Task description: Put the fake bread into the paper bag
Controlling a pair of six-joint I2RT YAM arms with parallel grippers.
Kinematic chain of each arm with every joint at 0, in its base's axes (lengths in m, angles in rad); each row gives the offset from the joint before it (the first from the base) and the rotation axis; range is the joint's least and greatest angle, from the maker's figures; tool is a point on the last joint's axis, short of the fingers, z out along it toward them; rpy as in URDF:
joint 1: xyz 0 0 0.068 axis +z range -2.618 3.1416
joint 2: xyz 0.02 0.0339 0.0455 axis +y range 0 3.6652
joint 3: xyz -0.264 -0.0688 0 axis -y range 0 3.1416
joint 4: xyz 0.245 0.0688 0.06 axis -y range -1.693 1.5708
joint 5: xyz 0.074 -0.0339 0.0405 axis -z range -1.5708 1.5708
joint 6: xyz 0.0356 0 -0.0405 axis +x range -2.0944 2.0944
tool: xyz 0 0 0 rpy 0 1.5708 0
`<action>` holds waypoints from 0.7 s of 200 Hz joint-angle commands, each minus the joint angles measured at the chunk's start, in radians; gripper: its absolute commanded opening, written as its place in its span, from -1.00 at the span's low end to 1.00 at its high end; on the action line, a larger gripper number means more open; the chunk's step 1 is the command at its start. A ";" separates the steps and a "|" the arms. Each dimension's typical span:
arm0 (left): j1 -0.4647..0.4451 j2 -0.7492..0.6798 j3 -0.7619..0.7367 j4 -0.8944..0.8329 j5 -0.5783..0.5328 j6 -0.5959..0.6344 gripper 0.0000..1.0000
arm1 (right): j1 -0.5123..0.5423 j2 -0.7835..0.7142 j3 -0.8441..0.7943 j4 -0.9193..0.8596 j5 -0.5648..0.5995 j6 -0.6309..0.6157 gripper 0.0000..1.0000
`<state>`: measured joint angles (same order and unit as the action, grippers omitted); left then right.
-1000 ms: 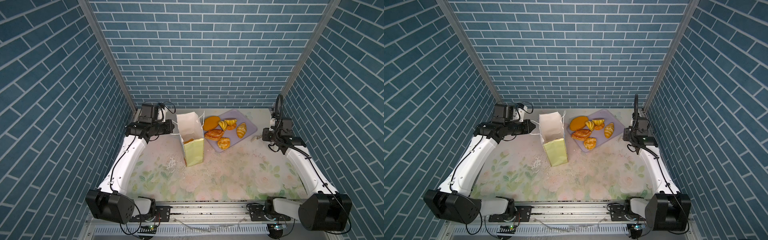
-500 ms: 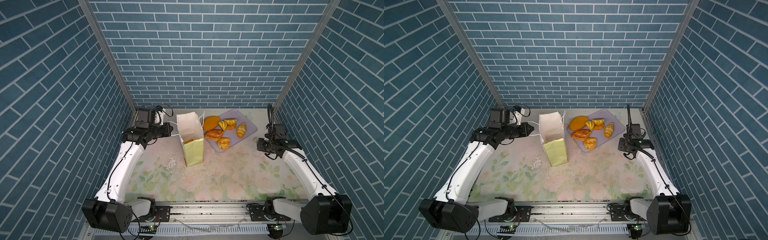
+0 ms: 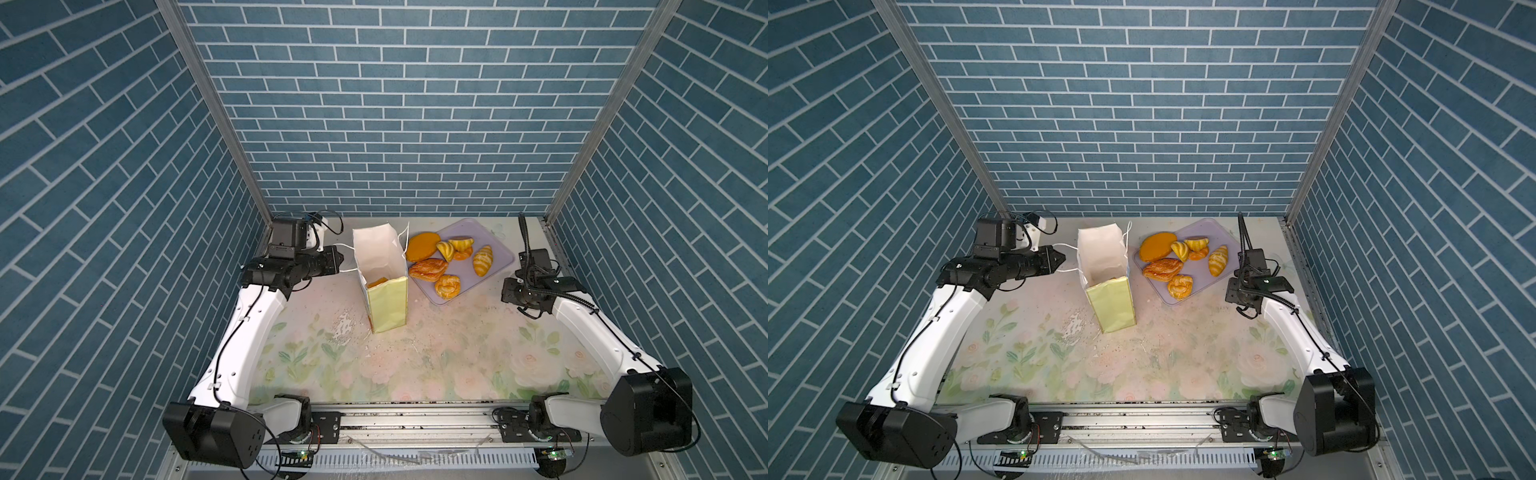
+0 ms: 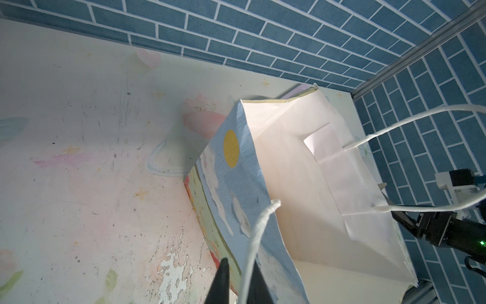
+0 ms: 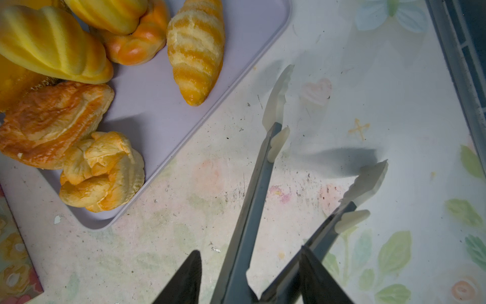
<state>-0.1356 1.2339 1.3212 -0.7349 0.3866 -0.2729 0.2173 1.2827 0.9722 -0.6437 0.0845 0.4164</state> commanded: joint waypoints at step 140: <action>0.022 -0.014 -0.024 -0.008 0.022 0.014 -0.69 | 0.071 0.107 0.110 -0.326 -0.085 0.218 0.79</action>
<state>-0.1211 1.2343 1.3113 -0.7357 0.3954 -0.2726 0.2760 1.3724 1.0931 -0.9035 0.0071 0.5625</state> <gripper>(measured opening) 0.154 0.876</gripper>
